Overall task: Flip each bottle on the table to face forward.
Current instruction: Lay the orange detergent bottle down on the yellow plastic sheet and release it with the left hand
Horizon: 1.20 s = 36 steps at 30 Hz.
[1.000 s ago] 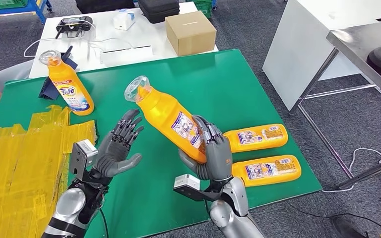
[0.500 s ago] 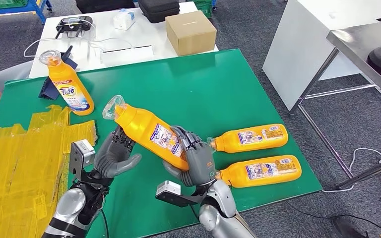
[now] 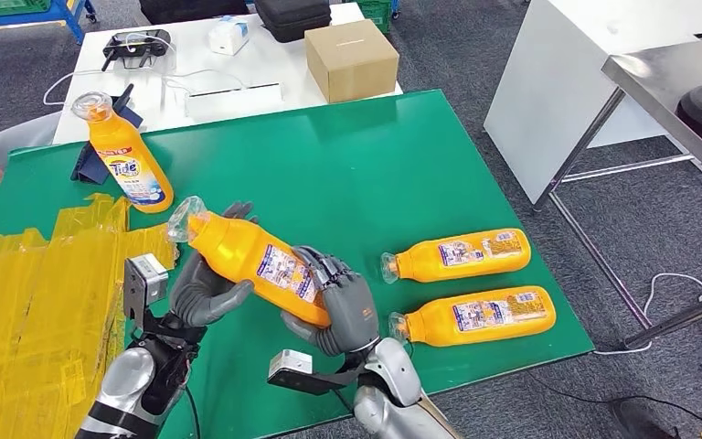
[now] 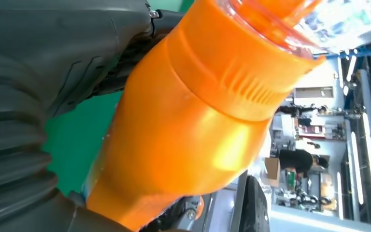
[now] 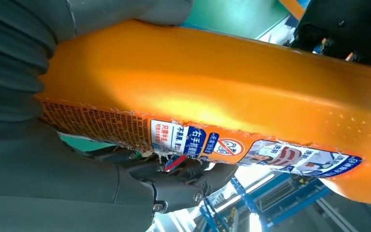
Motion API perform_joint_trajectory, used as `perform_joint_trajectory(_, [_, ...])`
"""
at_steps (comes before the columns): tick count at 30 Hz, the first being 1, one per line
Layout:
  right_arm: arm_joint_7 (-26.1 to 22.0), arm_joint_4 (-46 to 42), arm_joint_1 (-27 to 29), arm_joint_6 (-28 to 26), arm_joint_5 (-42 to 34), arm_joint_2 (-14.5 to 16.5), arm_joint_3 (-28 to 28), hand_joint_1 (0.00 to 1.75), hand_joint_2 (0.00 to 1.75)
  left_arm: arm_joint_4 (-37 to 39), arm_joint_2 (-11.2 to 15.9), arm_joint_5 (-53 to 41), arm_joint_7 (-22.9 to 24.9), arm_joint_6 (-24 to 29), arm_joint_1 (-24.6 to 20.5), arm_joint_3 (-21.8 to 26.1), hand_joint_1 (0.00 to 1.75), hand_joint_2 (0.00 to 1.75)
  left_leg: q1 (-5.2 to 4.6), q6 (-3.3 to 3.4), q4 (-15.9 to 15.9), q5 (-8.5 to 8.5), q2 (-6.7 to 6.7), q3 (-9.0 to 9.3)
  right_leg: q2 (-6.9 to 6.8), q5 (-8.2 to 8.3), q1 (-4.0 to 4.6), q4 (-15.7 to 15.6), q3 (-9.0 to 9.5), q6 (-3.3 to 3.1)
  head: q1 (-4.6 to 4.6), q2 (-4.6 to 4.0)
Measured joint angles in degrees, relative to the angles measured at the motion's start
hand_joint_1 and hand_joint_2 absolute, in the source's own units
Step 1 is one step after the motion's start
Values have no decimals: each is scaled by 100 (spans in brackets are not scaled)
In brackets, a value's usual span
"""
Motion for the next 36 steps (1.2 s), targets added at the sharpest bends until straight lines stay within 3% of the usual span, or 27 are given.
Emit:
perform_joint_trajectory(5, [-3, 41, -22, -102, -33, 2, 182, 175, 175, 54, 1, -22, 27, 97, -2, 17, 0, 175, 0, 0, 0, 0, 1, -1, 1, 0, -1, 0, -1, 0, 1, 0])
perform_joint_trajectory(7, [-39, 34, -23, -123, -93, -3, 259, 175, 175, 96, 1, -44, 39, 108, -4, 19, 28, 175, -1, 0, 0, 0, 0, -1, 0, 0, -1, 0, -1, 0, 1, 0])
perform_joint_trajectory(9, [-106, 10, -23, -117, -217, -13, 320, 175, 175, 138, 1, -69, 44, 123, -6, 14, 112, 175, -1, 0, 0, 0, 0, -1, 0, 0, -1, 0, -2, 0, 1, 0])
perform_joint_trajectory(11, [-156, -26, -23, -85, -349, -31, 356, 175, 175, 169, 1, -78, 44, 145, -8, 8, 171, 175, -1, 0, 0, 0, 0, -1, 1, 0, -1, 0, -2, 0, 0, 0])
perform_joint_trajectory(23, [-219, -106, -23, -12, -527, -67, 399, 175, 175, 184, -2, -80, 34, 271, -6, -12, 175, 175, 0, 0, 0, 0, 1, -1, 1, 1, 0, 0, -2, 0, 0, 0])
perform_joint_trajectory(24, [-221, -107, -23, -11, -531, -67, 400, 157, 175, 184, -4, -78, 32, 287, -6, -11, 175, 175, 0, 0, 0, 0, 1, -1, 0, 1, 0, 0, -2, 0, 0, 0])
perform_joint_trajectory(27, [-225, -112, -23, -11, -556, -67, 400, 27, 175, 183, -15, -39, 14, 348, 5, -7, 175, 175, -1, 0, 0, 0, 0, -2, 0, 1, -1, 0, -1, 0, 0, 0])
perform_joint_trajectory(28, [-233, -116, -23, -15, -574, -67, 400, 1, 175, 181, -20, -15, 2, 382, 10, -3, 175, 175, -1, 0, 0, 0, 1, -2, 1, 1, -1, 0, -2, 0, 0, 0])
perform_joint_trajectory(32, [-316, -238, 35, -72, -661, -91, 400, 0, 175, 126, -43, -83, -71, 735, 34, 95, 175, 175, -1, 0, 0, 0, 1, -2, 1, 1, 0, 0, -2, 0, 1, 0])
perform_joint_trajectory(36, [-357, -544, 139, -109, -706, -168, 400, 0, 0, 12, -35, -386, -160, 1095, 67, 238, 175, 175, 0, 0, 0, 0, 0, -2, 0, 0, 0, 0, -3, 0, 0, 0])
